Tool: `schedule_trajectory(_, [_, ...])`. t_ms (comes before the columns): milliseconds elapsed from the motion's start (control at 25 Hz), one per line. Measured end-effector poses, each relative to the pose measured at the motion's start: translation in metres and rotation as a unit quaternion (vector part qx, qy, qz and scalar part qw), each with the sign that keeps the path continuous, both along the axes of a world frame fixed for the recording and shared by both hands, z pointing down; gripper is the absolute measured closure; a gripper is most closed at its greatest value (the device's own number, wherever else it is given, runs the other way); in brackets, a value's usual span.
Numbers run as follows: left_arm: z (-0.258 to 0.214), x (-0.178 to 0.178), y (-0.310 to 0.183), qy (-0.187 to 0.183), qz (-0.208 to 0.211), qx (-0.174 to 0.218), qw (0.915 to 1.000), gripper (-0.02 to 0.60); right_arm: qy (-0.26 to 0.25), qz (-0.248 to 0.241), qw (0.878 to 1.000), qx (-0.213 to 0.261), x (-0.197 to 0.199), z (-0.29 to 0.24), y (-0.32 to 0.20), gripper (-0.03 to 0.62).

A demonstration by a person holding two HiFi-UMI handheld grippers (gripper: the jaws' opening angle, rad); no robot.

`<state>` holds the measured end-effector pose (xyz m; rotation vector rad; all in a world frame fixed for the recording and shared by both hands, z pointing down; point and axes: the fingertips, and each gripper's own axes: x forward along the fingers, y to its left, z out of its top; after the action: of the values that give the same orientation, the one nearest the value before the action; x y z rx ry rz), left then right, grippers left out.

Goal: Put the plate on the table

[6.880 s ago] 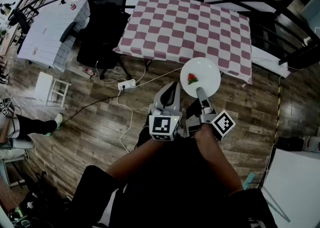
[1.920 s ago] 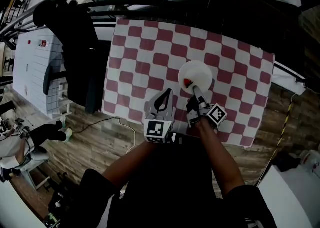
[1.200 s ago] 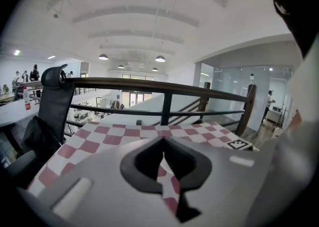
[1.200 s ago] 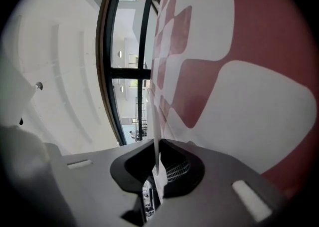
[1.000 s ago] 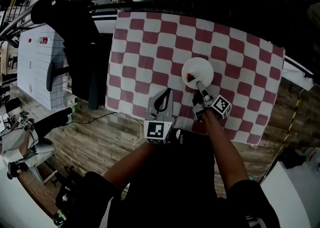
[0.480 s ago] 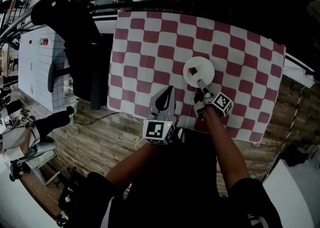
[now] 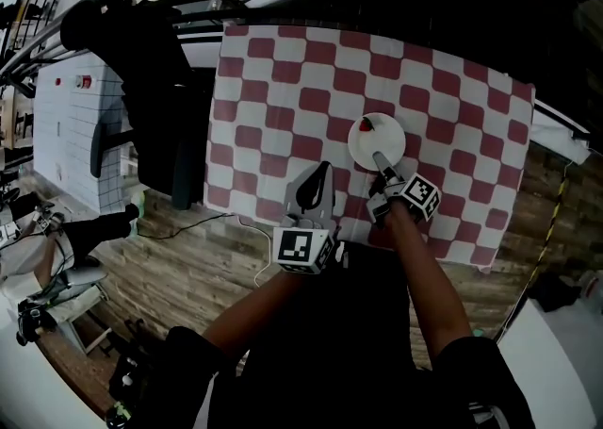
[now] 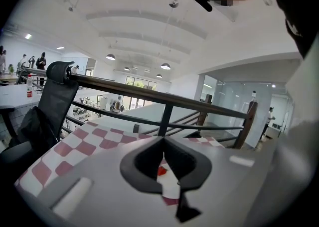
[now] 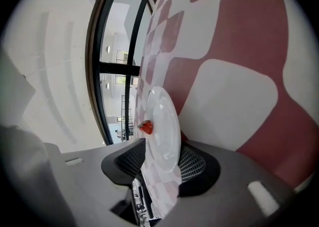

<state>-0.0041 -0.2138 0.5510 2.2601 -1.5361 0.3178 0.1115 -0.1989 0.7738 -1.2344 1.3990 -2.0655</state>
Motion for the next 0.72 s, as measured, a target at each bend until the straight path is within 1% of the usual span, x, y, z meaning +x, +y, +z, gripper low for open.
schedule_trajectory(40, [0.0,-0.001,0.002,0.001,0.002,0.001,1.0,0.572,0.004,-0.002,1.0,-0.002,0.001,-0.001,0.002,0.415])
schedule_trajectory(120, [-0.003,-0.002,0.004,0.006,0.0,0.005,1.0,0.572,0.018,-0.009,1.0,-0.009,0.002,-0.003,0.006,0.387])
schedule_trajectory(280, [-0.005,-0.007,0.008,0.004,-0.003,0.012,0.9999,0.572,0.058,-0.028,0.998,-0.025,0.005,-0.006,0.011,0.335])
schedule_trajectory(440, [-0.013,-0.01,0.015,0.004,-0.001,0.025,0.9997,0.572,0.082,-0.039,0.995,-0.035,0.009,-0.015,0.024,0.319])
schedule_trajectory(560, [-0.022,-0.013,0.017,0.01,-0.001,0.034,0.9994,0.572,0.084,-0.042,0.995,-0.021,0.008,-0.033,0.03,0.319])
schedule_trajectory(720, [-0.036,-0.015,0.023,0.022,0.002,0.047,0.9987,0.572,0.079,-0.044,0.996,0.012,0.002,-0.065,0.037,0.319])
